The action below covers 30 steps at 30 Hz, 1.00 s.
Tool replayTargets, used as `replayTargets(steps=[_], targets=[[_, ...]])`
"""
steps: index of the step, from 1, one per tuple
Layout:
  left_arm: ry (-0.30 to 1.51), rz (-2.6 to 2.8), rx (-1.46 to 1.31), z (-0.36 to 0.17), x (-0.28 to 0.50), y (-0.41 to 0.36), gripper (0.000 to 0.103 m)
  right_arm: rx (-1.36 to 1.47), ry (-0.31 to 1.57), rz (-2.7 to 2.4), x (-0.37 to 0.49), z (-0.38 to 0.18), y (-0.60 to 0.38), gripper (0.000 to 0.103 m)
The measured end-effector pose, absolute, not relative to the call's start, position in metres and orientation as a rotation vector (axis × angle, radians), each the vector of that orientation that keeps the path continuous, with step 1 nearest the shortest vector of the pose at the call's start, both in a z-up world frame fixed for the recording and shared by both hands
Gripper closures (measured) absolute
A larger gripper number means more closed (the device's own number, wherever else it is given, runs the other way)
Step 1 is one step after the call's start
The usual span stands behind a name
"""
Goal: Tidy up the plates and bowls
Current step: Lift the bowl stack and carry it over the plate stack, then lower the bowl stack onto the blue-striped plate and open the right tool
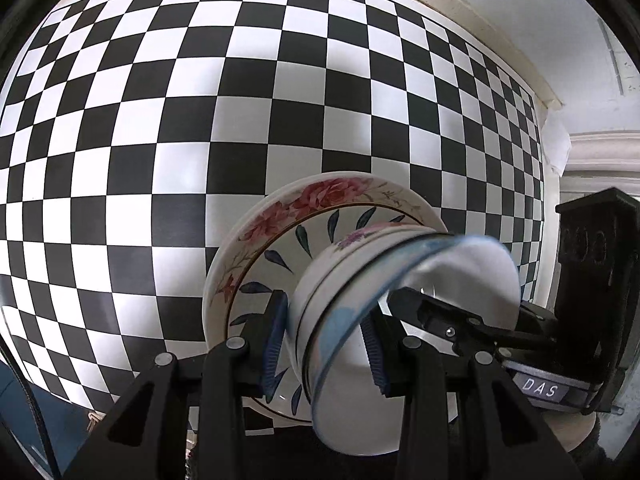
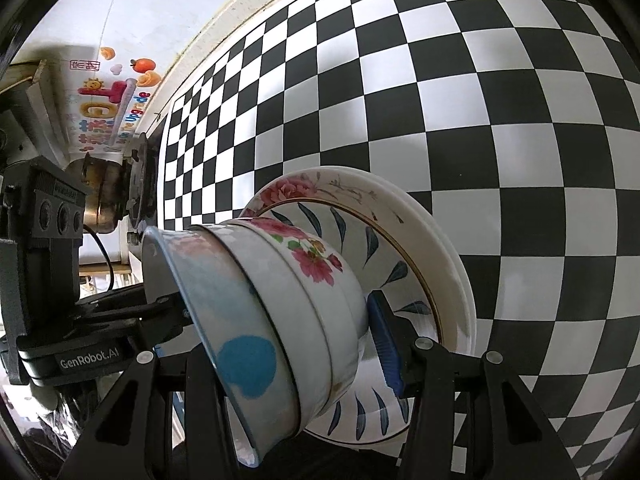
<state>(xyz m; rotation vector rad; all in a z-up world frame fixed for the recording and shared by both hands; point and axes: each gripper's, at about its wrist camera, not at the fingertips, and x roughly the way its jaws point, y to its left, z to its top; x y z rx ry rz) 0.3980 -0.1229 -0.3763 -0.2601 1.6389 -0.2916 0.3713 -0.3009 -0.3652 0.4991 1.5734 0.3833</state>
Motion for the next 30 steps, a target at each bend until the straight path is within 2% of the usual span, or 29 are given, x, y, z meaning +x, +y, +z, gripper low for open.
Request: replayTargets(steps=[19,30], targets=[[1.632,-0.278,-0.272,-0.378,0.391,-0.121,0.07,0.451,1.573,0.346,0.369,-0.362,-0.298,0.052],[1.572,-0.23,-0.201,-0.361,0.382,-0.126,0.07,0.312,1.538,0.285,0.365,-0.339,-0.289,0.052]])
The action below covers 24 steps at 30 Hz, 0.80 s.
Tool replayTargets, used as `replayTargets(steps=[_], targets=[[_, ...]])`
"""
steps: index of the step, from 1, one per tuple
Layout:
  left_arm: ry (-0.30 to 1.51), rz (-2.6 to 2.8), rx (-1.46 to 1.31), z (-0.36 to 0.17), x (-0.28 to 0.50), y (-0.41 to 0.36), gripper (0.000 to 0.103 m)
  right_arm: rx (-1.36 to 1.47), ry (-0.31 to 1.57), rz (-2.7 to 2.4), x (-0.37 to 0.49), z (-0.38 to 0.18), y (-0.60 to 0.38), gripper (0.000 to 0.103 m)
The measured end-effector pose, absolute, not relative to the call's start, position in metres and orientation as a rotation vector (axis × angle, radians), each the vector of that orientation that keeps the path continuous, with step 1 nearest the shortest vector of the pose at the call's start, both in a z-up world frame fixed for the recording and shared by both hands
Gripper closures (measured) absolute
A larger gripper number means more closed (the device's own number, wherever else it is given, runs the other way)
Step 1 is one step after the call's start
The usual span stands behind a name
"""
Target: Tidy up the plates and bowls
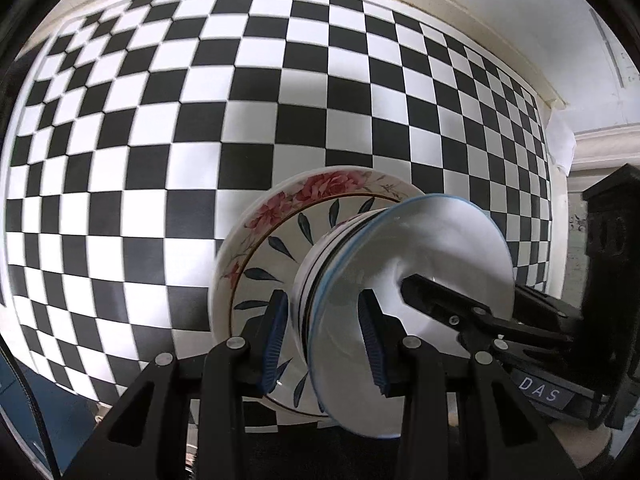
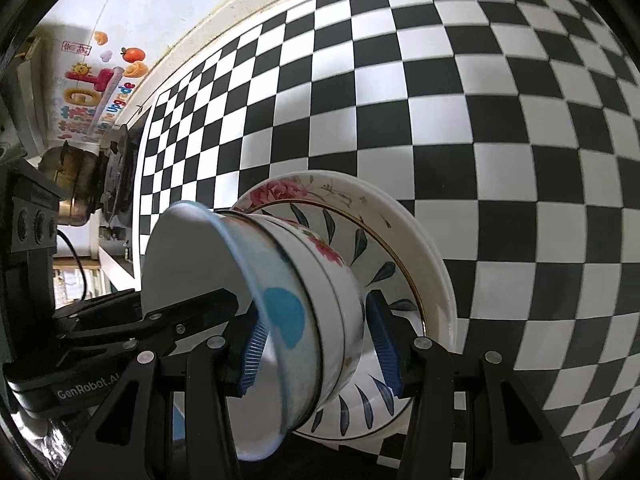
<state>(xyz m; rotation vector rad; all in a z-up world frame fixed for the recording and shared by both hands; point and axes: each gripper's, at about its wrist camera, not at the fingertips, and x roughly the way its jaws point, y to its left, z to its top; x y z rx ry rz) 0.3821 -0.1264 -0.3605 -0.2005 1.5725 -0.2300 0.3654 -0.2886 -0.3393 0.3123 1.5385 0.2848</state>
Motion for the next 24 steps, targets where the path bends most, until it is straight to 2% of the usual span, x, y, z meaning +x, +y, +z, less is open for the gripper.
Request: replayTargets(steps=[3,5,7,10,11,13,16,18,24], targets=[[1.529,-0.193,-0.158,-0.349,0.375,-0.127,0.069,0.249,1.515,0.247,0.362,-0.325,-0.288,0.048],[1.501,-0.162,-0.126,-0.341,0.37,-0.126,0.069,0.203,1.483,0.218,0.358,-0.311,-0.288,0.04],[1.469,-0.124,-0.096,-0.332,0.362,-0.125,0.069,0.138,1.45,0.181,0.354,-0.297,-0.288,0.026],[1.423,-0.076,-0.076,-0.321,0.353,-0.122,0.063,0.08,1.397,0.147,0.345,-0.275,-0.288,0.022],[1.404,-0.063,-0.071,-0.316,0.349,-0.122,0.06,0.062,1.377,0.138,0.342,-0.268,-0.287,0.021],[1.363,-0.031,-0.062,-0.305,0.341,-0.12,0.045,0.031,1.339,0.124,0.333,-0.251,-0.286,0.021],[1.293,-0.007,-0.065,-0.286,0.329,-0.118,0.031,0.001,1.293,0.122,0.321,-0.229,-0.281,0.019],[1.249,-0.001,-0.066,-0.274,0.322,-0.117,0.025,-0.034,1.252,0.111,0.31,-0.211,-0.276,0.019],[1.103,-0.012,-0.026,-0.228,0.285,-0.113,0.025,-0.033,1.134,0.069,0.266,-0.158,-0.265,0.018]])
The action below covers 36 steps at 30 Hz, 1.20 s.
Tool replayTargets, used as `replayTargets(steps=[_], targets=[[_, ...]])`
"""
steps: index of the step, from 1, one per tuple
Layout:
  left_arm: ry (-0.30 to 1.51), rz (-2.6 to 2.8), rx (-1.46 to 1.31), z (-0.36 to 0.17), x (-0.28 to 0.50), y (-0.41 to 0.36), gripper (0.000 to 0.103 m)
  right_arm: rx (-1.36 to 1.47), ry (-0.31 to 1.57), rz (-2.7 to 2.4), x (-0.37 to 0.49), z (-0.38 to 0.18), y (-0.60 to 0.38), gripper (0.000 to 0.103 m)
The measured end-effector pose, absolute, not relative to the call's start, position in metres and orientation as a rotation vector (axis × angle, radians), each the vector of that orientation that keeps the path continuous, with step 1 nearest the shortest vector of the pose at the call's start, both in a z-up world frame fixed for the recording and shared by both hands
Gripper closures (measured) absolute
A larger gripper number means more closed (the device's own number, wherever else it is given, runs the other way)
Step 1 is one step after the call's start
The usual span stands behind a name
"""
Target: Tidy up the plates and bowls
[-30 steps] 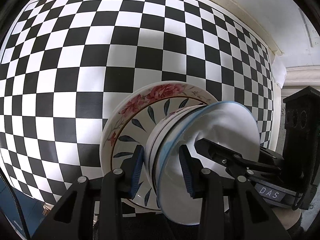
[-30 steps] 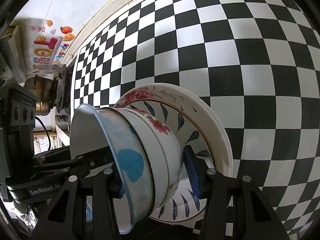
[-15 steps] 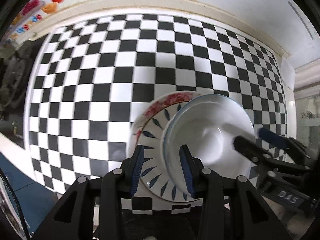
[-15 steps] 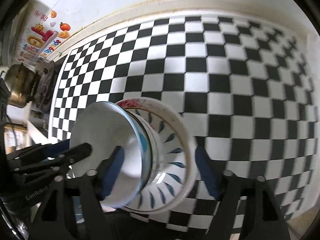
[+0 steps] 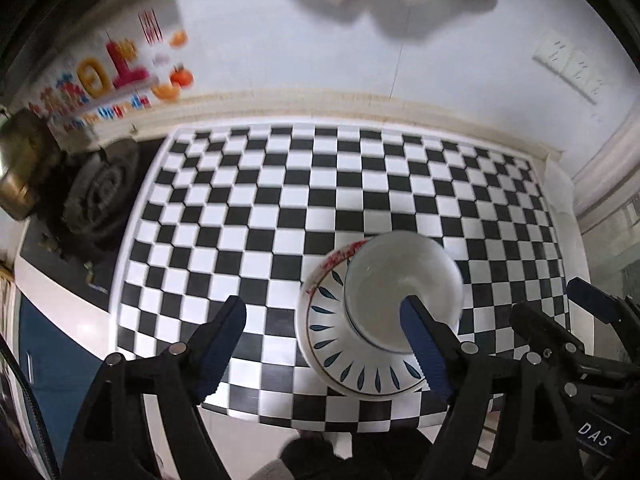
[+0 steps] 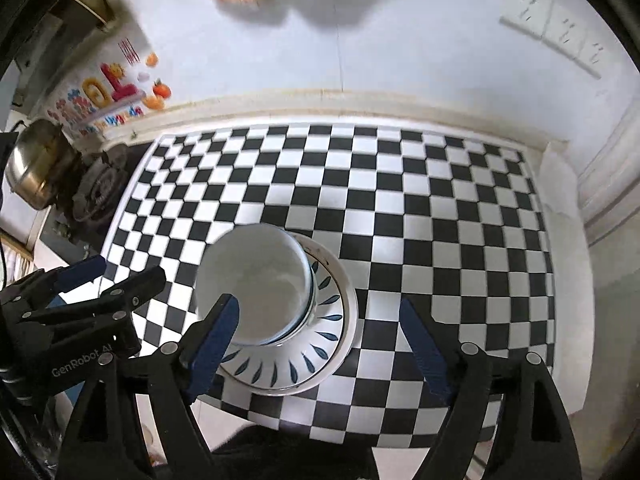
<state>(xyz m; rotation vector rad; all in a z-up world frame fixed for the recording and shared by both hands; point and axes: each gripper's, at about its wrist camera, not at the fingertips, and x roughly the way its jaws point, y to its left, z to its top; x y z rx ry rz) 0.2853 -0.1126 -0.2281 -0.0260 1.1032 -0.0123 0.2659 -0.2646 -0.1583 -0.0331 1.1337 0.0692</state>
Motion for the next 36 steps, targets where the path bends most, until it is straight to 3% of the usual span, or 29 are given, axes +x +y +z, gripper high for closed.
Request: replayTargets(steps=[10,19,36], targets=[[0.932,-0.061,0.05,-0.155,0.189,-0.09,0.025,0.016,0.97,-0.007,0.155,-0.08,-0.241,0.017],[0.884,-0.119,0.069,-0.123,0.114,-0.088,0.025,0.021,0.875,-0.049,0.058,-0.026,-0.224,0.016],[0.733,-0.062,0.061,-0.066,0.03,-0.099,0.025,-0.048,0.754,-0.038,-0.028,0.033,-0.222,0.015]])
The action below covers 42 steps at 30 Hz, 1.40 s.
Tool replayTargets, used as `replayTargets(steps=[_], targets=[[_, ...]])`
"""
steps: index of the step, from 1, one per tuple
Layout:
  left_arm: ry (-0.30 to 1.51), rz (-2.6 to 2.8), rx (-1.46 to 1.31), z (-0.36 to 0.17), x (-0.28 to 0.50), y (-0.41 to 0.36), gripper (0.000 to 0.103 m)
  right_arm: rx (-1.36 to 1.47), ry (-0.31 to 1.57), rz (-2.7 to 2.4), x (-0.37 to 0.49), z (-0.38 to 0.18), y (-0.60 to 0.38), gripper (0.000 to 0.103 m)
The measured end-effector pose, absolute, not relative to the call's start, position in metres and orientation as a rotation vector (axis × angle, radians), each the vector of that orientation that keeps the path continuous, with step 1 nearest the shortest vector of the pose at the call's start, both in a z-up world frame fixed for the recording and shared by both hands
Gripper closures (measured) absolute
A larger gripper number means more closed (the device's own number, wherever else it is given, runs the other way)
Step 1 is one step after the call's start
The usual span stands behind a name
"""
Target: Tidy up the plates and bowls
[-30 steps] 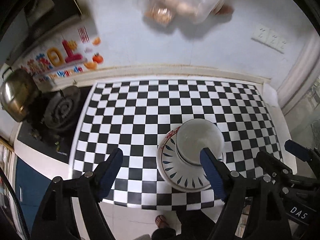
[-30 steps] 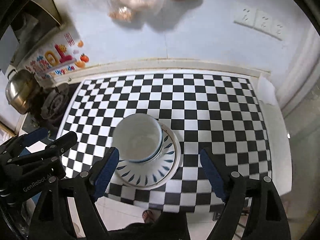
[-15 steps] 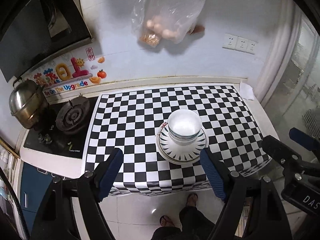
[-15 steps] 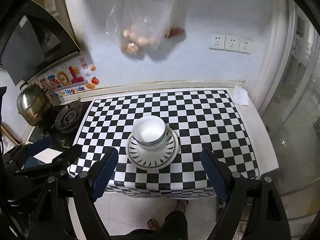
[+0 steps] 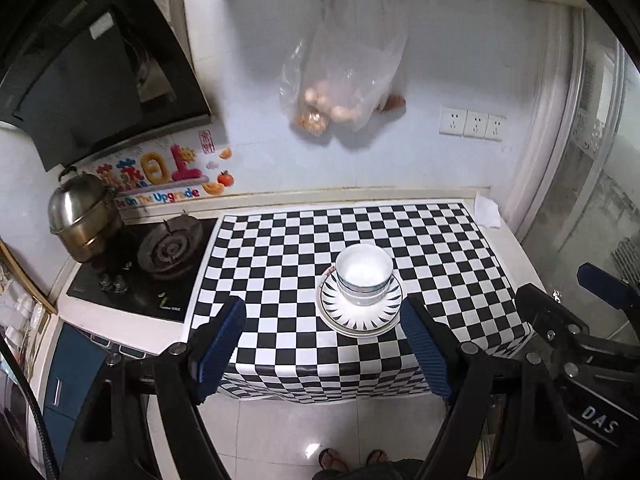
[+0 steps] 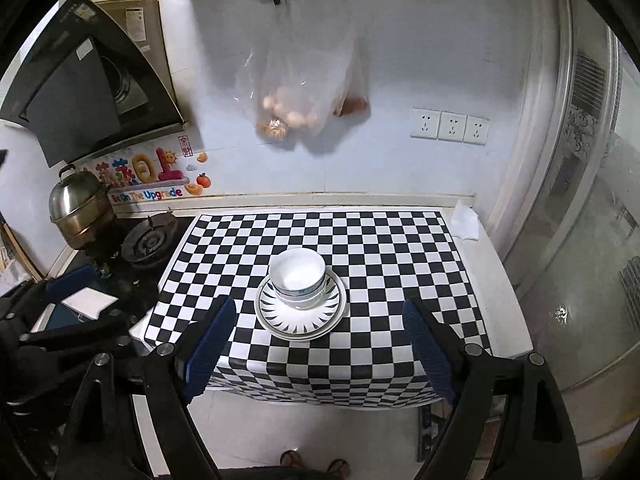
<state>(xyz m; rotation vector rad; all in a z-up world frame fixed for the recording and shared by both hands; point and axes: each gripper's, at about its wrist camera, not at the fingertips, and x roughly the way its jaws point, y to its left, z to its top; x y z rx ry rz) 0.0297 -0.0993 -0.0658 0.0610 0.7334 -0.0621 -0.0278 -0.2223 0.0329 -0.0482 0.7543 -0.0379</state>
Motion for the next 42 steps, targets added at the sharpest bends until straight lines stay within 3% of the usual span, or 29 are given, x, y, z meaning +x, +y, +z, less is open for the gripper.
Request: replayTargets(steps=[42], targets=[[0.708,-0.038,0.044,-0.055,-0.014,-0.103,0.025,-0.015,0.743,-0.079,-0.071,0.037,-0.258,0.015]])
